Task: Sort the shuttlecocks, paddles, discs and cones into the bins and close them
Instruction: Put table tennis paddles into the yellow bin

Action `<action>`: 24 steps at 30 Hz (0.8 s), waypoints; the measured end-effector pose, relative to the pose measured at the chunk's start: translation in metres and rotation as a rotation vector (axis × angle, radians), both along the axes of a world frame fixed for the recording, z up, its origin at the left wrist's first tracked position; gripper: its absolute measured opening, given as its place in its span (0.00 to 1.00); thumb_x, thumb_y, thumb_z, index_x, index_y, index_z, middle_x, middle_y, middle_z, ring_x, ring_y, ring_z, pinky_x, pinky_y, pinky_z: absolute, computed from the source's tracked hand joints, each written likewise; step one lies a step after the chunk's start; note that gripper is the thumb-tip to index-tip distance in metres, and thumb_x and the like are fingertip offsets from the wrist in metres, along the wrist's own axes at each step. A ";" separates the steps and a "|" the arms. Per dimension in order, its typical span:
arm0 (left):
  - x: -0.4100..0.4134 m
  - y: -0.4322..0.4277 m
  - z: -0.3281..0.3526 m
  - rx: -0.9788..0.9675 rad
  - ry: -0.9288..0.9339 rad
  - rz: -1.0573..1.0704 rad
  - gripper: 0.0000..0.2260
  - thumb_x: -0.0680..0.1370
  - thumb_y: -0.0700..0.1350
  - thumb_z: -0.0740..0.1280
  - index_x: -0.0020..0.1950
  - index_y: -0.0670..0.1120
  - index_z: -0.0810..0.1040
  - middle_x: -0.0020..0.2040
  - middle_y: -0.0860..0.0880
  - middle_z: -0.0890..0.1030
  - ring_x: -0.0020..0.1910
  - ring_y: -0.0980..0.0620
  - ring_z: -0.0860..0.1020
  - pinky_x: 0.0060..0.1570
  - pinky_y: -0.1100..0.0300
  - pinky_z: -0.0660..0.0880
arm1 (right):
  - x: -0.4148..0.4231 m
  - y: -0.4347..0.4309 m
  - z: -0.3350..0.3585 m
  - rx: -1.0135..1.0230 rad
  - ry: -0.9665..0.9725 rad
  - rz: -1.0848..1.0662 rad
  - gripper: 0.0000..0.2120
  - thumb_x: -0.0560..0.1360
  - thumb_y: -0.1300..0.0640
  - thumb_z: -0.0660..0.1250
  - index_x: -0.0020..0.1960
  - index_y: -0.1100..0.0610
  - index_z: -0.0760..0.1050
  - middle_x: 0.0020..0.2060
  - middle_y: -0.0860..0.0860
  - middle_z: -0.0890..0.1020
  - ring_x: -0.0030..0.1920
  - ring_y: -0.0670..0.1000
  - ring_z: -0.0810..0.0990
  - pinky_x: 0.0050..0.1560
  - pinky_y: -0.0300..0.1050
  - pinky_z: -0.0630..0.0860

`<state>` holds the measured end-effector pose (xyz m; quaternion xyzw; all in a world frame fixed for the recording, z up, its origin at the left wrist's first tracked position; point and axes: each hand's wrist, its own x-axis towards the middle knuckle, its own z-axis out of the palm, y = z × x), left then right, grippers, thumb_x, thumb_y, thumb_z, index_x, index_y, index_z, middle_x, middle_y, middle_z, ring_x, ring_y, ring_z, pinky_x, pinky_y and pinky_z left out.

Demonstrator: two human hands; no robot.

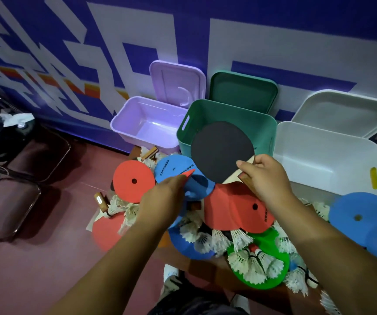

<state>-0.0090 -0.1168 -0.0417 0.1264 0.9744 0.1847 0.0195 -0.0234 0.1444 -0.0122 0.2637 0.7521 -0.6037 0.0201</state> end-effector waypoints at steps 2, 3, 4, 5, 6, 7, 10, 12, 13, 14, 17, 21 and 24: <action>-0.015 -0.012 0.025 0.097 0.047 0.056 0.18 0.80 0.55 0.56 0.67 0.59 0.77 0.48 0.50 0.84 0.45 0.41 0.83 0.38 0.52 0.77 | -0.010 -0.006 0.006 0.010 0.011 -0.025 0.19 0.74 0.50 0.77 0.49 0.65 0.76 0.38 0.58 0.87 0.41 0.57 0.88 0.47 0.55 0.80; -0.025 -0.019 0.034 0.145 0.076 0.099 0.20 0.79 0.57 0.54 0.66 0.57 0.78 0.46 0.50 0.84 0.43 0.41 0.83 0.37 0.52 0.76 | -0.015 -0.010 0.009 0.013 0.018 -0.036 0.19 0.75 0.50 0.77 0.49 0.65 0.77 0.38 0.58 0.87 0.38 0.54 0.87 0.45 0.54 0.79; -0.039 -0.028 0.041 0.170 0.100 0.145 0.21 0.80 0.56 0.55 0.66 0.55 0.79 0.48 0.49 0.85 0.45 0.41 0.83 0.39 0.52 0.77 | -0.019 -0.014 0.013 0.016 0.024 -0.044 0.18 0.75 0.50 0.77 0.49 0.65 0.77 0.38 0.58 0.87 0.36 0.52 0.86 0.43 0.52 0.78; -0.054 -0.036 0.046 0.180 0.112 0.191 0.18 0.81 0.53 0.57 0.67 0.55 0.80 0.51 0.47 0.86 0.48 0.40 0.83 0.42 0.50 0.78 | -0.024 -0.019 0.018 0.023 0.026 -0.053 0.18 0.75 0.50 0.77 0.49 0.65 0.77 0.38 0.59 0.86 0.34 0.50 0.85 0.41 0.49 0.78; -0.069 -0.045 0.049 0.194 0.115 0.230 0.16 0.83 0.50 0.59 0.67 0.55 0.80 0.54 0.46 0.86 0.51 0.39 0.83 0.45 0.49 0.78 | -0.027 -0.023 0.023 0.030 0.032 -0.059 0.18 0.76 0.51 0.77 0.50 0.66 0.77 0.39 0.60 0.86 0.33 0.48 0.84 0.39 0.44 0.77; -0.083 -0.053 0.053 0.210 0.115 0.257 0.15 0.84 0.48 0.60 0.67 0.55 0.80 0.54 0.45 0.86 0.53 0.38 0.82 0.47 0.49 0.79 | -0.030 -0.027 0.028 0.037 0.037 -0.064 0.18 0.77 0.53 0.77 0.51 0.68 0.77 0.41 0.63 0.86 0.32 0.46 0.83 0.34 0.38 0.76; -0.121 -0.068 0.070 0.252 0.144 0.284 0.14 0.84 0.49 0.60 0.64 0.54 0.82 0.50 0.46 0.86 0.49 0.38 0.82 0.44 0.52 0.75 | -0.035 -0.037 0.040 0.062 0.059 -0.079 0.18 0.78 0.54 0.76 0.51 0.69 0.76 0.39 0.62 0.85 0.28 0.40 0.80 0.31 0.37 0.74; -0.146 -0.072 0.084 0.294 0.172 0.295 0.17 0.83 0.54 0.57 0.62 0.53 0.82 0.48 0.48 0.85 0.46 0.40 0.80 0.42 0.53 0.74 | -0.037 -0.041 0.046 0.088 0.064 -0.095 0.17 0.77 0.52 0.76 0.46 0.64 0.75 0.31 0.51 0.82 0.25 0.38 0.77 0.35 0.44 0.71; -0.160 -0.075 0.088 0.318 0.168 0.289 0.18 0.83 0.55 0.56 0.64 0.53 0.82 0.50 0.47 0.85 0.47 0.40 0.81 0.43 0.52 0.76 | -0.037 -0.043 0.049 0.097 0.061 -0.108 0.16 0.77 0.52 0.76 0.44 0.62 0.75 0.28 0.46 0.80 0.25 0.37 0.76 0.37 0.45 0.70; -0.175 -0.078 0.087 0.332 0.144 0.270 0.17 0.85 0.54 0.58 0.66 0.52 0.80 0.54 0.47 0.85 0.50 0.41 0.82 0.47 0.50 0.78 | -0.036 -0.045 0.051 0.098 0.062 -0.122 0.15 0.77 0.52 0.76 0.44 0.61 0.74 0.27 0.45 0.80 0.25 0.37 0.76 0.37 0.45 0.70; -0.211 -0.085 0.078 0.287 -0.023 0.231 0.17 0.85 0.52 0.62 0.72 0.48 0.77 0.65 0.46 0.83 0.63 0.41 0.80 0.59 0.48 0.76 | -0.035 -0.049 0.055 0.081 0.073 -0.181 0.14 0.78 0.54 0.76 0.46 0.64 0.75 0.32 0.53 0.80 0.24 0.37 0.77 0.30 0.37 0.73; -0.221 -0.088 0.063 0.290 -0.132 0.304 0.18 0.84 0.44 0.62 0.73 0.46 0.78 0.68 0.43 0.81 0.65 0.39 0.78 0.59 0.53 0.72 | -0.030 -0.049 0.055 0.093 0.061 -0.242 0.18 0.77 0.53 0.77 0.48 0.67 0.76 0.35 0.55 0.81 0.25 0.38 0.79 0.30 0.38 0.73; -0.211 -0.090 0.050 0.441 -0.264 0.322 0.17 0.81 0.46 0.64 0.69 0.47 0.81 0.63 0.46 0.84 0.60 0.44 0.82 0.60 0.52 0.76 | -0.025 -0.048 0.053 0.095 0.045 -0.271 0.17 0.76 0.51 0.77 0.49 0.66 0.78 0.38 0.57 0.84 0.31 0.44 0.84 0.33 0.39 0.77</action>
